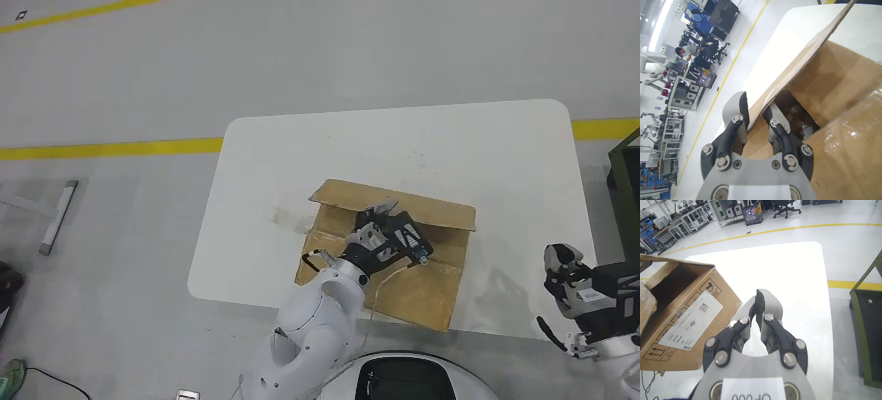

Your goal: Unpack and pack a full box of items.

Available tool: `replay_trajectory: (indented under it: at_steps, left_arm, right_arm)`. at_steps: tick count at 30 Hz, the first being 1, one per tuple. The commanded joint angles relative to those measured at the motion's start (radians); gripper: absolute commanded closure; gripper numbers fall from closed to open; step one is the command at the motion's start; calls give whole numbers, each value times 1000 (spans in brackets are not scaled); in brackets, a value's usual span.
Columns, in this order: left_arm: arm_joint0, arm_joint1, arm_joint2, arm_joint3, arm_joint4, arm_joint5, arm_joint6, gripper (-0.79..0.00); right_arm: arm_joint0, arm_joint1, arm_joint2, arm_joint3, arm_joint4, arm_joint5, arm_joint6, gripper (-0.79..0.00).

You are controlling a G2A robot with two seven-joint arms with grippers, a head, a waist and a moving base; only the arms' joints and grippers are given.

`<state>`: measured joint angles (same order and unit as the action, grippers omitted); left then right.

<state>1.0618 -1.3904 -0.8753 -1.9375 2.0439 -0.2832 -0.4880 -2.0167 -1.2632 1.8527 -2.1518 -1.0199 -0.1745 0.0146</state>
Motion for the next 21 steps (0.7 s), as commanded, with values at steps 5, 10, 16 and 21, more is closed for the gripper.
replay_trajectory:
  at_steps: [5, 10, 16, 21]
  left_arm:
    - [-156, -27, 25, 83, 43, 37, 35, -785]
    - [-282, -59, 54, 222, 29, 73, 48, -785]
    - [-380, -98, 102, 395, 10, 111, 42, -785]
    - [-415, -126, 131, 497, -4, 149, 34, -785]
  right_arm:
    - [-9, -2, 9, -3, 11, 0, -8, 0]
    - [-22, -4, 21, -4, 18, 2, -21, 0]
    - [-38, -7, 38, 0, 30, 3, -31, 0]
    - [-43, -9, 43, 0, 32, 3, -28, 0]
